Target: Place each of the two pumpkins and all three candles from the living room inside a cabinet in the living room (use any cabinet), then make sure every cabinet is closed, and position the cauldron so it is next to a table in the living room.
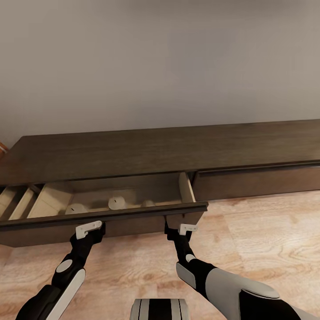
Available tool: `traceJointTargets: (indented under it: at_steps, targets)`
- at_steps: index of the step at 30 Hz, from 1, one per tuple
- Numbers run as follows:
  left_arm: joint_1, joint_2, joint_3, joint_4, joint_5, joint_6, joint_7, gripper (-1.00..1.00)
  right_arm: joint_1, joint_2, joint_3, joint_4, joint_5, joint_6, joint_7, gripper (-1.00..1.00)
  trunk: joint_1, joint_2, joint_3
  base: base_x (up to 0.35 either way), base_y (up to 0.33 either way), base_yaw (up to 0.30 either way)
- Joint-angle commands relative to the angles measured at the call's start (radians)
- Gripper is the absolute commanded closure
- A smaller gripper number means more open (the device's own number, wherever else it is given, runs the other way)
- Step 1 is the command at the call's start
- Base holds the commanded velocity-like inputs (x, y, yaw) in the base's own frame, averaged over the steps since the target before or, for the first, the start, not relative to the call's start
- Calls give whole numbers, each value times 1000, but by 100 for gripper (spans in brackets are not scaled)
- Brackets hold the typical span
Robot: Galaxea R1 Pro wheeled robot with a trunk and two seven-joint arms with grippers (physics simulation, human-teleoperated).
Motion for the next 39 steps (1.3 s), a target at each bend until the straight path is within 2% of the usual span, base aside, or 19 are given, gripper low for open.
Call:
traceJointTargets:
  at_steps: [1,11,16,24,39]
  targets:
    - [-1,1,-3,-2,4,3,8,-100,-1,0,9,-1,-2,-2,-9,-100,0,0,-1,5,0,0]
    - [0,1,-3,-2,4,3,8,-100,-1,0,7,1,-1,-14,-11,-100,0,0,-1,0,0,0]
    - [-1,1,-3,-3,4,3,8,-100,-1,0,10,6,0,-65,-10,-100,0,0,-1,0,0,0]
    - [0,1,-3,-3,3,3,8,-100,-1,0,10,8,0,-69,-9,-100,0,0,-1,4,1,0]
    - [-1,1,-2,-3,4,3,8,-100,-1,0,10,5,0,-67,-9,-100,0,0,-1,154,12,0]
